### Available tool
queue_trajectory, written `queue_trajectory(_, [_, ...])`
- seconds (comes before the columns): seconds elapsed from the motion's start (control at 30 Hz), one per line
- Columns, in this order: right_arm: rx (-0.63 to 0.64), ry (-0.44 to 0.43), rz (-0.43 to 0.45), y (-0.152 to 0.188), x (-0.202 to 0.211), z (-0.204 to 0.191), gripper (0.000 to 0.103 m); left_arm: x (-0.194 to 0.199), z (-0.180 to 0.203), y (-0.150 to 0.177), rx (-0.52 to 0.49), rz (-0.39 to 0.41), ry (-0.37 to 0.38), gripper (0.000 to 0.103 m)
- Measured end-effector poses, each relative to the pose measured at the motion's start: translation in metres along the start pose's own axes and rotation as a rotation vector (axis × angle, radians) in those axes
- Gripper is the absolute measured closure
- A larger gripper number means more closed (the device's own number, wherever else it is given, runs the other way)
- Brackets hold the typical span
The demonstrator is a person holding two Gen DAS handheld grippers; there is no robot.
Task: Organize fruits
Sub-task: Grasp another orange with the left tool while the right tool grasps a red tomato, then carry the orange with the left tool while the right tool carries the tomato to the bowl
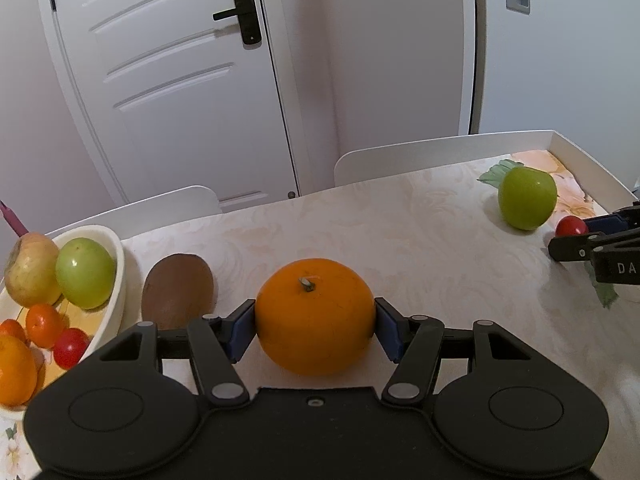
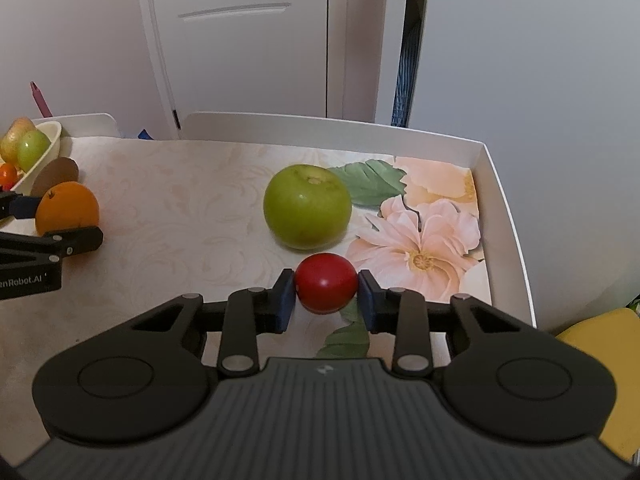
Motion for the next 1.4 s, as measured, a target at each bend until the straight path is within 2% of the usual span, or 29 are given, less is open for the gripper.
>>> queue_trajectory(0.37, [0.036, -0.041, 0.049, -0.022, 0.034, -0.026, 0.055, 0.042, -0.015, -0.004, 0.065, 0.025, -0.014, 0.038])
queue_trajectory(0.63, [0.085, -0.115, 0.102, -0.057, 0.061, -0.065, 0.055, 0.084, -0.040, -0.018, 0.130, 0.060, -0.046, 0.038])
queue_trajectory(0.97, [0.117, -0.179, 0.139, -0.110, 0.074, -0.131, 0.055, 0.119, -0.100, -0.039, 0.195, 0.104, -0.064, 0.038])
queue_trajectory(1.4, [0.125, -0.217, 0.118, -0.151, 0.044, -0.213, 0.055, 0.108, -0.187, -0.049, 0.184, 0.089, -0.096, 0.038])
Point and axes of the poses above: each gripper's, at about its wrist camera, not at the fingertips, and x roughly against the way its jaws point, z to its right, y to its underside, the point moved 6 cm from there along -x, roughly the way its jaws point, and after that the axes turned 13 degrees about x, right-handed, at the moved point
